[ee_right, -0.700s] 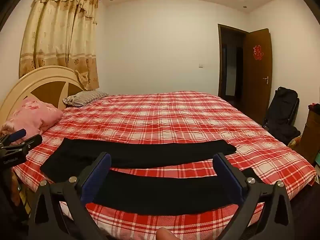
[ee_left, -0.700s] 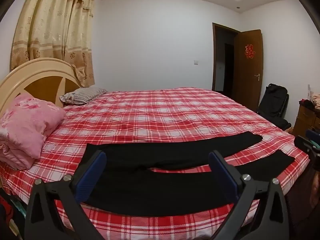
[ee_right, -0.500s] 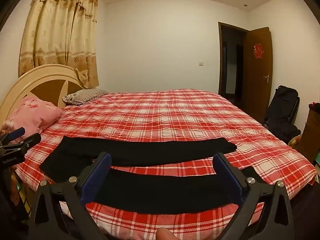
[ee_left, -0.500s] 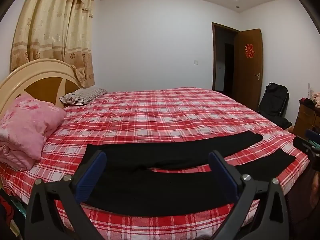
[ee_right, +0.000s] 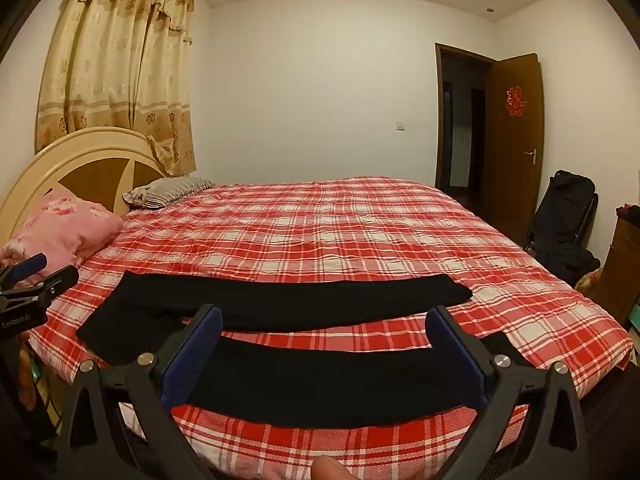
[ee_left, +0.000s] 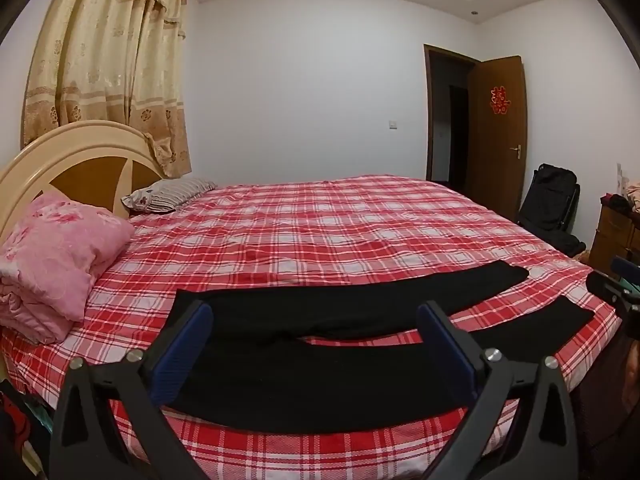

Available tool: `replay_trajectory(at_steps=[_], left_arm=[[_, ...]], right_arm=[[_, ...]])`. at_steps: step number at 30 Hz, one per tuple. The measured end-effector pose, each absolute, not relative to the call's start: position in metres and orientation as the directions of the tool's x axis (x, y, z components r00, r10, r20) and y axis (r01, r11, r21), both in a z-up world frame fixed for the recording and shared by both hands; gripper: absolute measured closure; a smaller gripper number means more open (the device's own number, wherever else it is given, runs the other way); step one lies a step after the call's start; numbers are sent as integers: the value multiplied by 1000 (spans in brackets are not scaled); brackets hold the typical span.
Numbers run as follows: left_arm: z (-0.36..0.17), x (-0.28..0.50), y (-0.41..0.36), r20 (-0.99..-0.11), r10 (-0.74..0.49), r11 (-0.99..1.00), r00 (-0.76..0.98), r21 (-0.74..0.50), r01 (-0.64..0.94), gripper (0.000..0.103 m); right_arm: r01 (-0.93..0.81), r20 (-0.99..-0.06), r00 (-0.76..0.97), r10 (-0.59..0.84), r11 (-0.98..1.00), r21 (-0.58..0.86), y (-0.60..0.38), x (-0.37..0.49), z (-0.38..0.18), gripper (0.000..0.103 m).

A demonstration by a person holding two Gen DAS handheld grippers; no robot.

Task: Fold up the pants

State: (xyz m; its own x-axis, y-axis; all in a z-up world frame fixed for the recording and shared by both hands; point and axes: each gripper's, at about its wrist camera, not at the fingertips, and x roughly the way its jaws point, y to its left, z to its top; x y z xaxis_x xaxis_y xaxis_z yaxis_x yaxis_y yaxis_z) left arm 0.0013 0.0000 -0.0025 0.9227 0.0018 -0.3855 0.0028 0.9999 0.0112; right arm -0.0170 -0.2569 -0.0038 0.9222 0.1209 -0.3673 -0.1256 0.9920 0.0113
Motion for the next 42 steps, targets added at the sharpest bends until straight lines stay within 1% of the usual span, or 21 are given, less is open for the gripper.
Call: replay_trajectory(at_steps=[42], left_arm=[[-3,1,3,-392,2,1000,920,12,3,0]], right_arm=[[-137,-381,916,125,991,-4,-251,-17,-9,1]])
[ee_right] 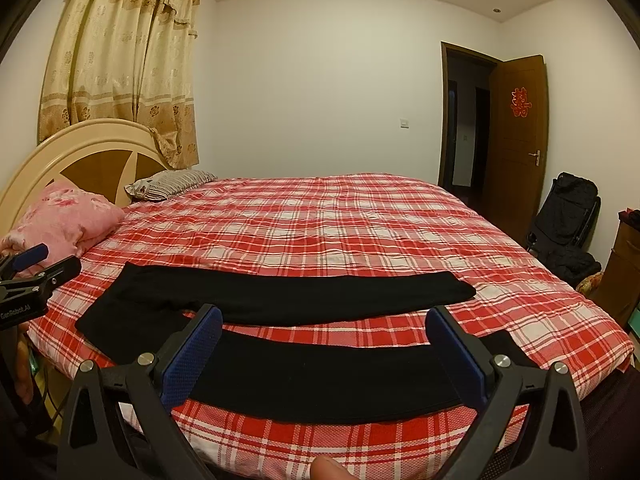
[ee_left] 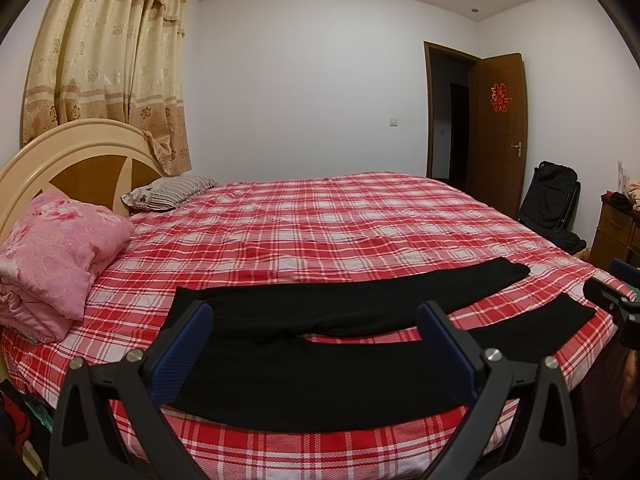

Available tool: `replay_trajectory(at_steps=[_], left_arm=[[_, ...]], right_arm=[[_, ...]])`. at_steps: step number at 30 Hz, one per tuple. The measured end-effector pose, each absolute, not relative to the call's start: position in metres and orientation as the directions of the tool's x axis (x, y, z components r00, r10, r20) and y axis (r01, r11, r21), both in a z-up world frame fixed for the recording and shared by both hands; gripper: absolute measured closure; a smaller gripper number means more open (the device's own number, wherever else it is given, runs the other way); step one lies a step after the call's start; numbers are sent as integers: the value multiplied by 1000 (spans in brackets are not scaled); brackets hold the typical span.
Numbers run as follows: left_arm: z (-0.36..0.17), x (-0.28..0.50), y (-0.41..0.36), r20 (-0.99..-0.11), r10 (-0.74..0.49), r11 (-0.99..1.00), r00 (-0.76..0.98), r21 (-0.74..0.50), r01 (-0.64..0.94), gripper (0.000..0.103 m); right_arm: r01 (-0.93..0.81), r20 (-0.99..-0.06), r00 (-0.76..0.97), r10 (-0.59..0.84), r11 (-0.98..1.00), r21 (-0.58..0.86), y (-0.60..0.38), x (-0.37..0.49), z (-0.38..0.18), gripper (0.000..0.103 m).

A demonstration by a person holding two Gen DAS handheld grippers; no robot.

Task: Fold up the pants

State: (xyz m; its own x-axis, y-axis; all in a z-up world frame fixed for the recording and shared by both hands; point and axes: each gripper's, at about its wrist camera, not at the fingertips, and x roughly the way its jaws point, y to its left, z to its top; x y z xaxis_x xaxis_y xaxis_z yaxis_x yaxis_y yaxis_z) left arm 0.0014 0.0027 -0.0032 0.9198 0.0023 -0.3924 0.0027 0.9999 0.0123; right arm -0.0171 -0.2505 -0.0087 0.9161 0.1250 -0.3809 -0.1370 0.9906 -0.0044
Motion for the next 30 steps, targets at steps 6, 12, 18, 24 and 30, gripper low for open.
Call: replay_trajectory(at_steps=[6,12,18,24,30], left_arm=[[-5,3,3,-399,5,1000,917,14,0,0],[-5,3,3,-399,6,1000,917,15,0,0],[-6,5,4,-407,4,1000,913,14,2,0],[-8,6,4,-412,5,1000,911,16,2,0],[-11,9,4,-418,8,1000,908,16,-1,0]], right_arm=[[-138,-387,914,125,990,-6,-250,-16,-9,1],[-136,-388,914,120,991,-14,-248,-16,-10,1],[-135,-393,912,116,991,-23,-244,-14,-12,1],[-137,-394,912,115,990,-29,-243,-13,-13,1],[-142,-388,915,110,988,-55,-240,-11,-19,1]])
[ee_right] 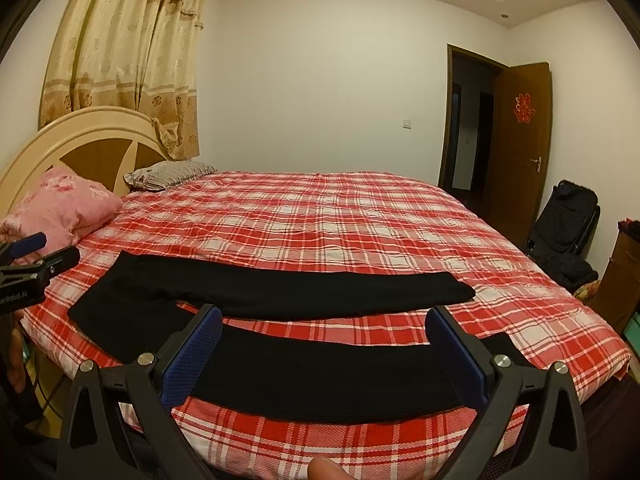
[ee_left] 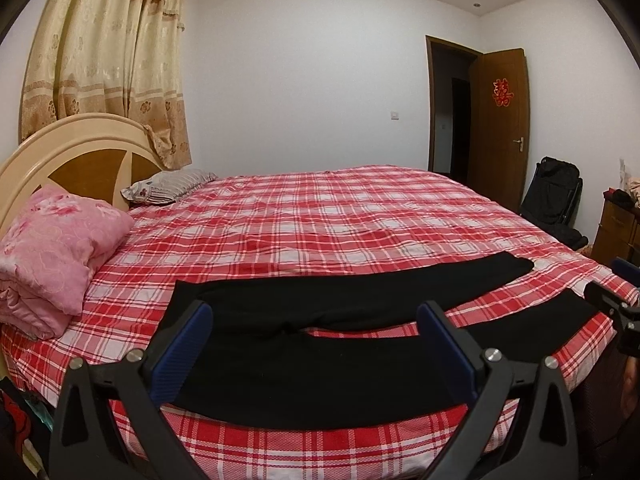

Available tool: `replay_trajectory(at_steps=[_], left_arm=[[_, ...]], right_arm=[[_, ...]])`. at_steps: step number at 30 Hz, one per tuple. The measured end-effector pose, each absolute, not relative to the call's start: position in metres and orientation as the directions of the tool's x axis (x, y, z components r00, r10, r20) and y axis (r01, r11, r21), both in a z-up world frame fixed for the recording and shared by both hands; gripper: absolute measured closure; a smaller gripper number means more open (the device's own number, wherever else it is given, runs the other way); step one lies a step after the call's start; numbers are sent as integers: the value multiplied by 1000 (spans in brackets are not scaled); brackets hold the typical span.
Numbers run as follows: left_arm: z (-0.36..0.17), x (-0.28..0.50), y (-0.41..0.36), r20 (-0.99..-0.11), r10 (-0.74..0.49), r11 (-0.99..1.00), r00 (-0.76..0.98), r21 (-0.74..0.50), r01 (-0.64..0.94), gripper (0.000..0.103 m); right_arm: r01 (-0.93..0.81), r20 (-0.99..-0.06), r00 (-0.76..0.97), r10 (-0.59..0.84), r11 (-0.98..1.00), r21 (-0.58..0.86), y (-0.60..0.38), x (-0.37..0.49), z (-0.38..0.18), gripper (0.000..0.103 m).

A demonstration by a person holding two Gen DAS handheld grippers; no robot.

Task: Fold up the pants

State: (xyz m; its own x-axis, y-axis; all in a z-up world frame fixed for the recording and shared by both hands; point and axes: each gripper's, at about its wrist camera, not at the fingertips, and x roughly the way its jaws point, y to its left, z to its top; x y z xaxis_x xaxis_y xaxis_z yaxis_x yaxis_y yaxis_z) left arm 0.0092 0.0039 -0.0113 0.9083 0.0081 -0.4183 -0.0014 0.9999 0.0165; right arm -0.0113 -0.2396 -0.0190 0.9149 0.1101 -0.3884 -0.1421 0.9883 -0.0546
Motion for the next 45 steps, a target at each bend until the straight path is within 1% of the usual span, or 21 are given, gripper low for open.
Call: replay_trajectory(at_steps=[4,7,10,15,18,20,24,26,29,31,34,35,37,39,40,44,45], left_arm=[[-20,17,4,-438,9,1000,899,19,-1,0],[-30,25,6,-456,11,1000,890,25,0,0],[-43,38,12,-479,19,999,878,41,1,0],[-63,72,41,-502,63,995,862,98,-16,0],[-71,101,68,-508,138,984,850,167,-60,0],[-76,120,88,-518,169,979,839,189,-80,0],[-86,162,136,-526,270,956,806,243,-162,0],[-92,177,151,-535,297,950,791,251,-187,0],[-101,200,173,-567,311,948,763,243,-206,0],[-109,218,188,-596,293,955,748,224,-195,0],[-123,244,206,-640,278,960,716,209,-186,0],[-125,251,211,-651,273,962,708,204,-184,0],[-133,263,218,-666,276,961,693,202,-189,10],[-143,277,224,-696,244,970,675,184,-161,15],[-144,280,228,-701,231,973,675,170,-156,21],[-157,293,242,-742,145,988,654,67,-143,31],[-160,296,246,-750,121,990,650,40,-138,35]], right_arm=[[-182,-395,908,136,980,-80,-230,-8,-28,1],[-227,-438,880,185,973,-45,-228,3,-40,1],[-231,-475,858,197,973,-14,-232,16,-54,1],[-174,-518,844,135,984,-27,-246,46,-73,1],[-108,-549,829,104,994,26,-269,74,-81,1],[-75,-577,812,89,996,48,-282,93,-84,1],[-22,-593,804,34,999,28,-302,123,-85,1],[-8,-603,798,11,1000,6,-310,137,-87,1],[8,-624,781,-3,1000,6,-324,158,-87,1],[26,-634,773,-14,1000,9,-333,172,-86,2],[36,-648,761,-25,999,3,-343,192,-86,6],[33,-656,754,-20,999,7,-346,198,-86,8],[35,-670,742,-23,999,4,-350,210,-87,12],[39,-688,725,-25,999,5,-354,222,-90,16],[45,-697,717,-27,999,7,-356,229,-92,16],[63,-705,707,-57,998,-18,-359,244,-95,16],[63,-706,705,-63,998,-27,-359,247,-96,17]])
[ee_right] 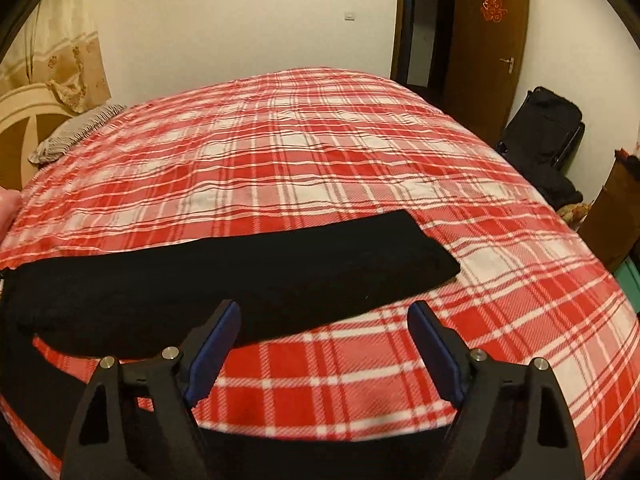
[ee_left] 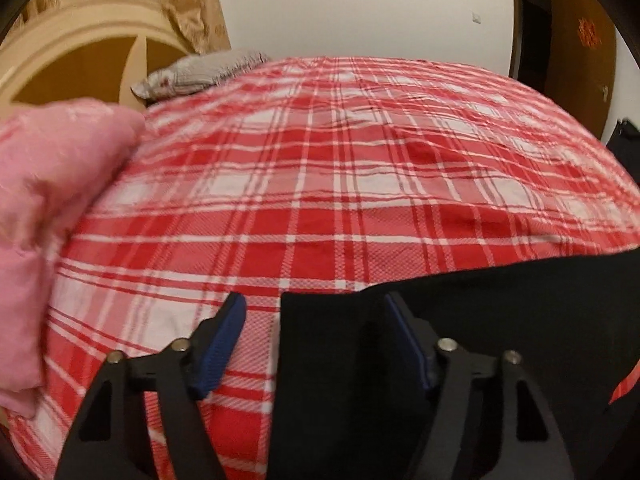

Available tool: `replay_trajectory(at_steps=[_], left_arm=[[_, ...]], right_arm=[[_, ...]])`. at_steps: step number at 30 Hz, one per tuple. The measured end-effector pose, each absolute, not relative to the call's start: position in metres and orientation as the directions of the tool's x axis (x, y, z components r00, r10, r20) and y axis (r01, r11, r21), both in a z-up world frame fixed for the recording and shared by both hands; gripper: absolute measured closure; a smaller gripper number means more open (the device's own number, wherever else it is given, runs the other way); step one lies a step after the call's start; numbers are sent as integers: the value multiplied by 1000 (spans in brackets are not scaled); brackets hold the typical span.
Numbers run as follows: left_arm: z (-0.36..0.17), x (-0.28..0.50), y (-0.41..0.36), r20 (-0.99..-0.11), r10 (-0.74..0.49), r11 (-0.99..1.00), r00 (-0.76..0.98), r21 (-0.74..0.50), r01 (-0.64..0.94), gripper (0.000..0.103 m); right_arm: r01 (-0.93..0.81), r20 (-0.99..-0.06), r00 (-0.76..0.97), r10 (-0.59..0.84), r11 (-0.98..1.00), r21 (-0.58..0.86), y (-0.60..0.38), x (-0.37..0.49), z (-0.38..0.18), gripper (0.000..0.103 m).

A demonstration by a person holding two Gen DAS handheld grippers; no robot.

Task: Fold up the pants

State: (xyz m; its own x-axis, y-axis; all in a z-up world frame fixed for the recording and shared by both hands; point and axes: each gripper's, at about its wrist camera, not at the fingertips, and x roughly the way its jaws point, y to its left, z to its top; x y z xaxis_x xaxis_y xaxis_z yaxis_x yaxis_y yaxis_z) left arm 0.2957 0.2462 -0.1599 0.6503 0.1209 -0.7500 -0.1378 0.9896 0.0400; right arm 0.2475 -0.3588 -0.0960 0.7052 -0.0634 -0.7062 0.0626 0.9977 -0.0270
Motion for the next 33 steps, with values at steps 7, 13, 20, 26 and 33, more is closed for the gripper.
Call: replay_trajectory(at_steps=[7,13,20,26,33], left_arm=[[-173,310,258,-775,61,992,630,-25,-127,51],[-179,315,256,-787,31,995,617,-36,-96,59],[-177,312,263,-770,-20,991,637,-100,-90,84],[-178,314,258,-774,-16,994,632,-80,-73,87],[-179,315,256,-780,-2,995,626,-61,-74,87]], right_arm=[[85,-720,690,-82,996,-32,-371,269,-102,17],[129,-745,662,-76,991,13,-393,287,-108,24],[210,-761,637,-121,977,20,-429,308,-109,24],[257,-764,626,-160,966,9,-464,339,-110,24],[231,-812,573,-110,972,31,-472,385,-128,24]])
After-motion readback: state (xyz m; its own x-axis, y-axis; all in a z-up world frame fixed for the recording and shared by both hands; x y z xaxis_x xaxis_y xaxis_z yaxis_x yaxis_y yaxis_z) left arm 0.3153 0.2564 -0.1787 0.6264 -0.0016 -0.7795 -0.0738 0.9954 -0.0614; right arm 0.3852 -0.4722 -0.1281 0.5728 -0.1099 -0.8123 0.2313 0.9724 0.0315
